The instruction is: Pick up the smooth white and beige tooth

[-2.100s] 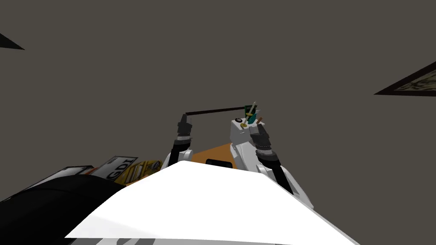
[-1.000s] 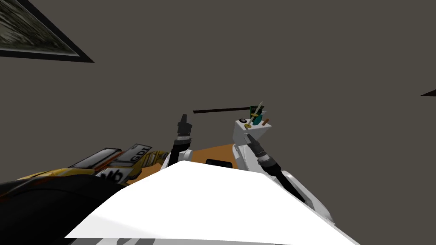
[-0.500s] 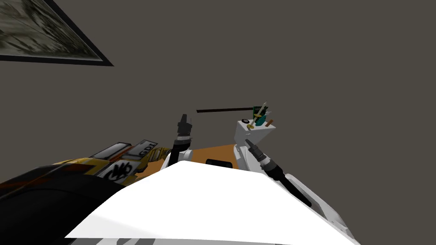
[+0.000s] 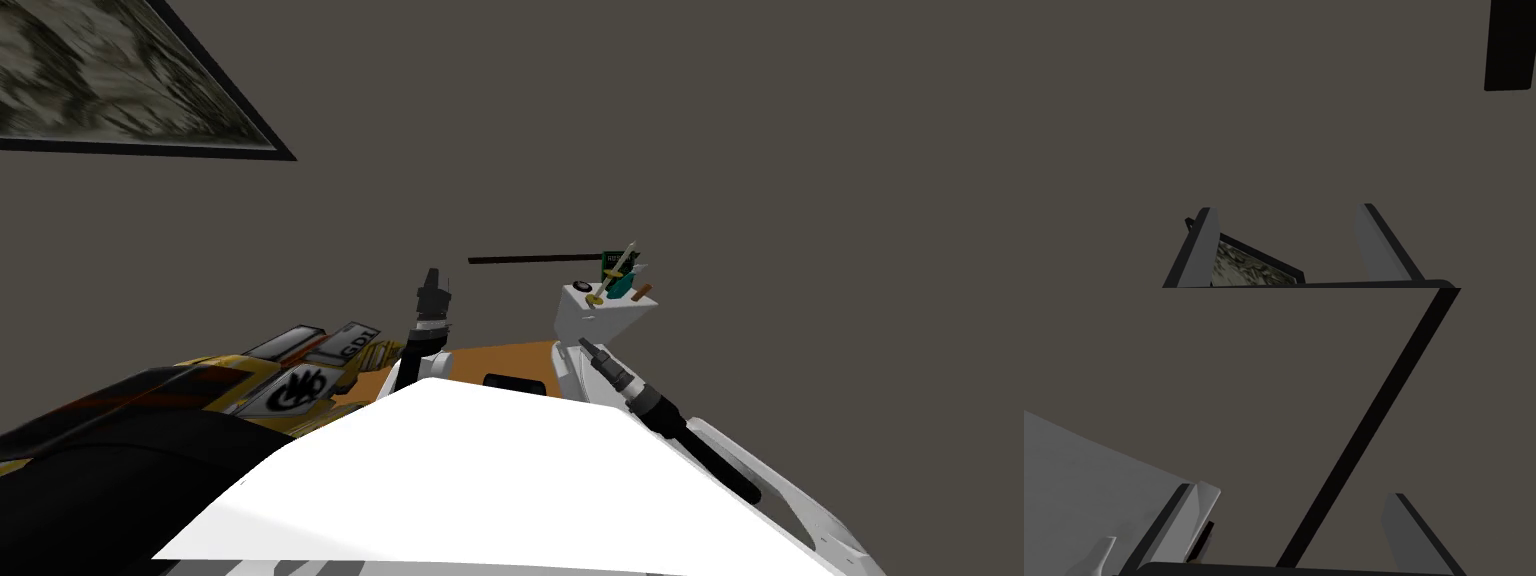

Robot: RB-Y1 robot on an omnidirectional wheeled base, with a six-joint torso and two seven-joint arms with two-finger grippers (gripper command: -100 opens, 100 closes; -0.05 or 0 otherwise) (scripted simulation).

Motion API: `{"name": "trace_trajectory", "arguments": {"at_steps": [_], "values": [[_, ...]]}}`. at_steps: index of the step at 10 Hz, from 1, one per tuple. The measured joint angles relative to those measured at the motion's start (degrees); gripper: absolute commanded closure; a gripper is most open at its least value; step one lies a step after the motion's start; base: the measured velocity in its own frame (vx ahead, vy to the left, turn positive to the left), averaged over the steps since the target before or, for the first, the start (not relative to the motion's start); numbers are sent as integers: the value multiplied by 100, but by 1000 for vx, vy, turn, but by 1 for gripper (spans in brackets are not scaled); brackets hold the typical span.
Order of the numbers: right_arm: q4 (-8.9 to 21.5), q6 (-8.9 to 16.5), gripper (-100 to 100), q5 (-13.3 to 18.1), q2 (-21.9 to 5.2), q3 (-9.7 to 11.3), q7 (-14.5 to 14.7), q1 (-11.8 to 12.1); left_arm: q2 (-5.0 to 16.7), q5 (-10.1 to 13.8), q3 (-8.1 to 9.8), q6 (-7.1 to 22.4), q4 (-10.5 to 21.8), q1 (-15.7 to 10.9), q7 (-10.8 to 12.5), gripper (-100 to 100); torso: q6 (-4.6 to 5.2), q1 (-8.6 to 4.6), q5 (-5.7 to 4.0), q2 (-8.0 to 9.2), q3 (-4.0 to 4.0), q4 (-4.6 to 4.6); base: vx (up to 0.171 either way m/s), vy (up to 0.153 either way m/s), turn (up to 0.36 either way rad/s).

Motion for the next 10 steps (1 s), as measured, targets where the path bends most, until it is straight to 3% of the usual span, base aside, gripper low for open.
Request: {"name": "trace_trajectory", "arguments": {"at_steps": [1,7,10], "values": [[226,-32,-100,-19,-181,83,-41,-19,0,0,0,0,0,0,0,0,-2,2,0,-2,-1,-1,-2,17,67],[565,116,-100,-88,-1141,264,-151,178,0,0,0,0,0,0,0,0,0,3,0,-6,-3,-1,5,19,92],[987,103,-100,-120,-1658,439,-259,182,0,0,0,0,0,0,0,0,-2,7,1,-12,-7,-2,18,26,73]]}}
